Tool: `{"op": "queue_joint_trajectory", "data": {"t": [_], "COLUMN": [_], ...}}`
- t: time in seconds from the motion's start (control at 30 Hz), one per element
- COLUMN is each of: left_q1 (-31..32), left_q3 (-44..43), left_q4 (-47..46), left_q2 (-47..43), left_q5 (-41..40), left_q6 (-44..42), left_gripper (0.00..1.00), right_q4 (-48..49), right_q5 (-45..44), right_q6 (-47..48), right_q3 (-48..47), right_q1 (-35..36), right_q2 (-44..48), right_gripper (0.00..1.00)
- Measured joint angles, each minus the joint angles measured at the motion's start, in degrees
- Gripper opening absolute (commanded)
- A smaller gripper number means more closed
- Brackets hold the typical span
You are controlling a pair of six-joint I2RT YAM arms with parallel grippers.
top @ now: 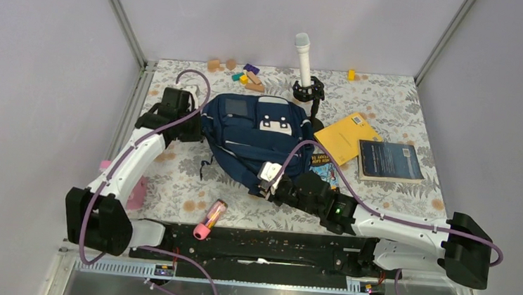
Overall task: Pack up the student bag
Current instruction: Unzip the student bag at the center of the board.
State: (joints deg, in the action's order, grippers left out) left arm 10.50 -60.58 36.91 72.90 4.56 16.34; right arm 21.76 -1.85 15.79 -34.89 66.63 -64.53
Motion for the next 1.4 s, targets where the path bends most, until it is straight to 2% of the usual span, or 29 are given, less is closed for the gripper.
{"op": "queue_joint_trajectory", "data": {"t": [0.8, 1.13, 1.4], "left_q1": [-0.2, -1.3, -1.4], "left_q3": [-14.7, -15.1, -15.5], "left_q4": [5.6, 7.4, 8.9], "left_q2": [16.1, 19.5, 20.9], "left_q5": [-1.3, 0.7, 0.5], "left_q6": [0.0, 0.6, -0.2], "left_gripper": [0.00, 0.00, 0.00], "right_q4": [-3.3, -4.6, -3.6], "right_q5": [-0.7, -1.3, -5.6], "right_q6": [1.7, 2.0, -0.7], "right_q3": [-1.4, -1.4, -1.4], "right_q1": [-0.4, -0.4, 0.1], "right_q2": [0.3, -0.1, -0.1], "right_gripper": [0.00, 0.00, 0.00]}}
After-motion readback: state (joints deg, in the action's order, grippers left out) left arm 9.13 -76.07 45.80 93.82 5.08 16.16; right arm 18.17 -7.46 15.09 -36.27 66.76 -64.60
